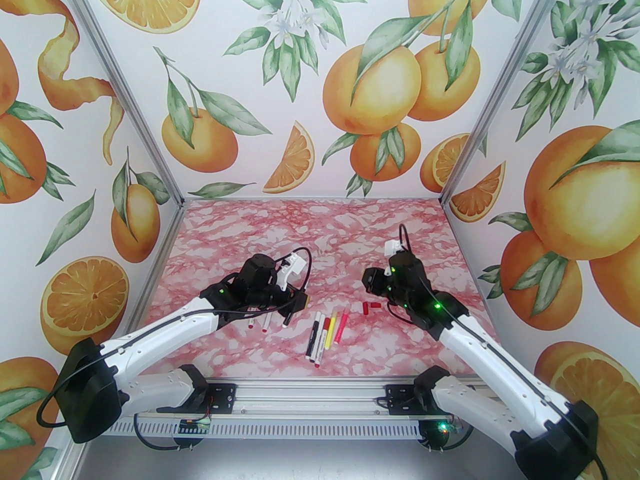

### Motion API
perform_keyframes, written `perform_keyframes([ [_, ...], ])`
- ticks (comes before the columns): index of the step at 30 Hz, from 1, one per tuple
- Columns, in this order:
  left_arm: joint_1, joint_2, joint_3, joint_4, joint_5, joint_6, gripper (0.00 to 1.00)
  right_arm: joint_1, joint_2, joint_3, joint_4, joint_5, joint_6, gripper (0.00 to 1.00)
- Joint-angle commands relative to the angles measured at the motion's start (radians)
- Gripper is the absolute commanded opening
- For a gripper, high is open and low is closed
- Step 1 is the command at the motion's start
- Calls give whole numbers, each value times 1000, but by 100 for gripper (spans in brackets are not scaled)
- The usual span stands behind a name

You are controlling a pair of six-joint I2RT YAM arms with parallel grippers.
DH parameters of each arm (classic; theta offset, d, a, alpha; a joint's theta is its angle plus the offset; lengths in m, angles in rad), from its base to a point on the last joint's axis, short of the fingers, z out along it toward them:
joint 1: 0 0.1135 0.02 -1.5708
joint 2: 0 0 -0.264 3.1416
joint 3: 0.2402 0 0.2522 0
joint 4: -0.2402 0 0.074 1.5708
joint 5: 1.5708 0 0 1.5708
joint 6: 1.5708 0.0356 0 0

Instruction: Open the pen caps

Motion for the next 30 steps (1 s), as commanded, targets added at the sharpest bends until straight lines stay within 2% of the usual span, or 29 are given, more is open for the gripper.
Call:
perform_keyframes([
  [1, 32, -33, 15, -64, -79, 14, 0, -8, 27, -52, -138, 47, -43, 7],
  [6, 57, -21, 6, -69, -73, 4, 0, -18, 104, -110, -108, 43, -42, 12],
  [19, 59, 20, 19, -72, -16, 14, 0, -44, 330, -135, 3, 36, -80, 16],
  [30, 59, 32, 24, -70, -6, 14, 0, -54, 424, -122, 35, 32, -104, 23],
])
